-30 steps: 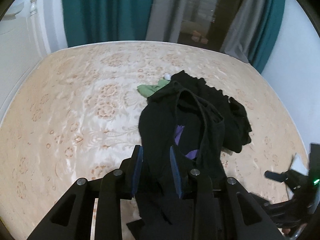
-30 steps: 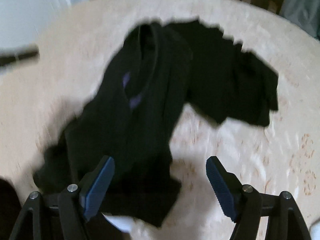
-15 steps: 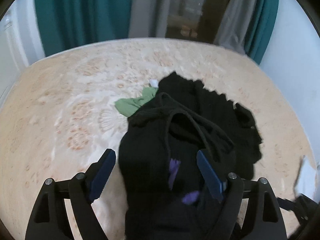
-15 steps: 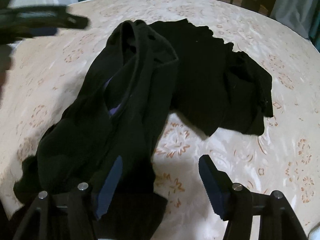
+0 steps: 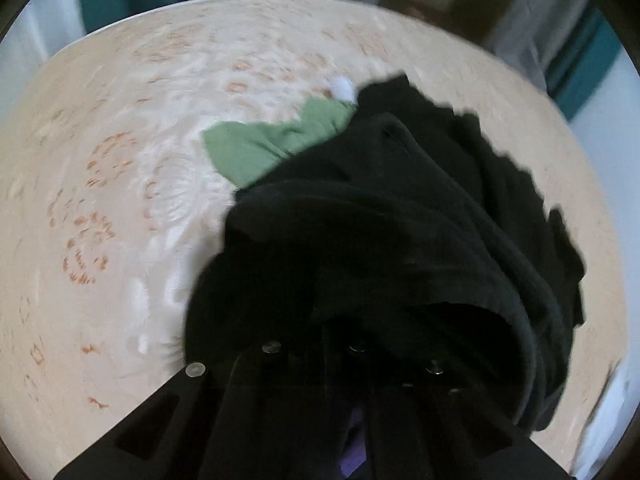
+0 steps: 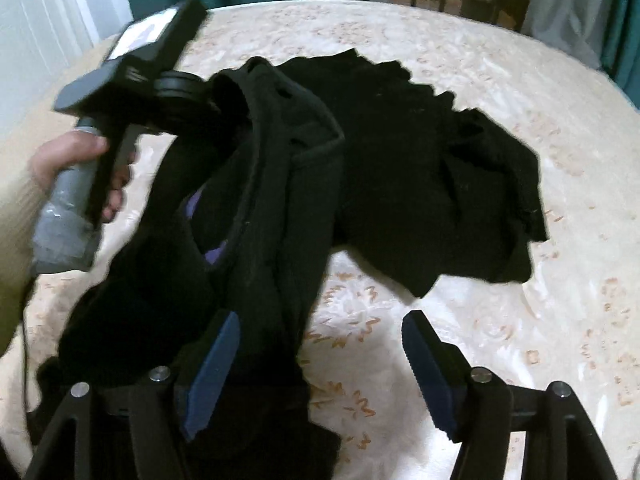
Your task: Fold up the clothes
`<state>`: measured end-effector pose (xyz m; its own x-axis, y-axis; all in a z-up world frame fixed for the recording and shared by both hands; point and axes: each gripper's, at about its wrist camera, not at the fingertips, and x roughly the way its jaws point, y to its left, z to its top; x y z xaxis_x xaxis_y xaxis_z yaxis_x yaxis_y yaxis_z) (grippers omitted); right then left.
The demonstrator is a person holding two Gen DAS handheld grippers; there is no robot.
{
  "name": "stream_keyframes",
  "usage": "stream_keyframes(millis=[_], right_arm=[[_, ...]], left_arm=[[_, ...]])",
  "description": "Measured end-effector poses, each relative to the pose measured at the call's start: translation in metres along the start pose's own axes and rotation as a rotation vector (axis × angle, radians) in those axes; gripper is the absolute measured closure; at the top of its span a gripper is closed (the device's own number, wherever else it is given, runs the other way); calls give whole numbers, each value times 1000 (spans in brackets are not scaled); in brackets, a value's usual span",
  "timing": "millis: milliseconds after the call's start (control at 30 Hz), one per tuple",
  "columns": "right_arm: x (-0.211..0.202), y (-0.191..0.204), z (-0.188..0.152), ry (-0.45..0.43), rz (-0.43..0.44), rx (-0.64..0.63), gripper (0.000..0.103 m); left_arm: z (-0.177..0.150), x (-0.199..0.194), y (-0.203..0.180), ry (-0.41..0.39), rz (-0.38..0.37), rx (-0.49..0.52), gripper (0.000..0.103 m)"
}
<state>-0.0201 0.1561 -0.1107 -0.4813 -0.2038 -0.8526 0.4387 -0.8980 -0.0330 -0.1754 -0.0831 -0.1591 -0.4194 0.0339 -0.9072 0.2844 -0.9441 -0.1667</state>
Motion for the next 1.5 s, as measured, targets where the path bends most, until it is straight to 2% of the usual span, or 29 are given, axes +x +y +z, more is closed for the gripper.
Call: stream_keyframes(millis=[100,267,367,433,533,633,700,833,1000,1033,1067,1100,1133,1167,1267,1367,1400,1433,1467,1500], right_arm=[[1,4,2,9,18,-37,33],[9,16,16,14,138,-67,33],[20,20,28,52,198,-34,33],[19,20,37,68,270,19,34],[3,23,47,38,377,70,33],[-9,20,53,54,442,145,33],[-10,16,57,78,435,203,33],[-7,7,65,72,459,328,33],[4,22,79,60,375,298,33],[6,26,79,61,367,280,39],[9,31,81,61,348,258,61],[12,36,82,68,317,243,76],[15,37,84,77,304,243,100],[18,39,86,86,293,243,99],[-4,46,91,31,352,251,99],[-42,73,99,-43,424,176,98],[-55,86,101,-62,478,125,95],[-70,100,103,-81,535,71,83],[-79,109,102,-103,541,37,54],[-88,118,101,-125,539,6,40]], left_arm=[[1,-36,10,-69,-6,-18,99],[10,-110,19,-177,-52,-32,99],[12,-146,15,-222,-67,-20,99],[11,-167,8,-240,-82,-4,99],[13,-190,1,-262,-99,13,99],[13,-204,-2,-285,-101,29,99],[9,-211,-7,-295,-117,38,99],[-3,-230,-15,-320,-140,60,99],[-12,-253,-17,-351,-158,70,99],[-14,-257,-16,-359,-160,68,99],[-15,-262,-15,-367,-160,65,99],[-16,-267,-11,-378,-153,58,99],[-17,-273,-7,-388,-146,51,99],[-18,-278,-2,-398,-139,43,99],[-16,-298,30,-435,-90,-15,99],[-16,-321,72,-475,-49,-84,99],[-17,-331,90,-490,-33,-113,99],[-19,-340,108,-505,-17,-138,99],[-22,-348,124,-516,6,-150,99],[-29,-356,140,-527,47,-152,99]])
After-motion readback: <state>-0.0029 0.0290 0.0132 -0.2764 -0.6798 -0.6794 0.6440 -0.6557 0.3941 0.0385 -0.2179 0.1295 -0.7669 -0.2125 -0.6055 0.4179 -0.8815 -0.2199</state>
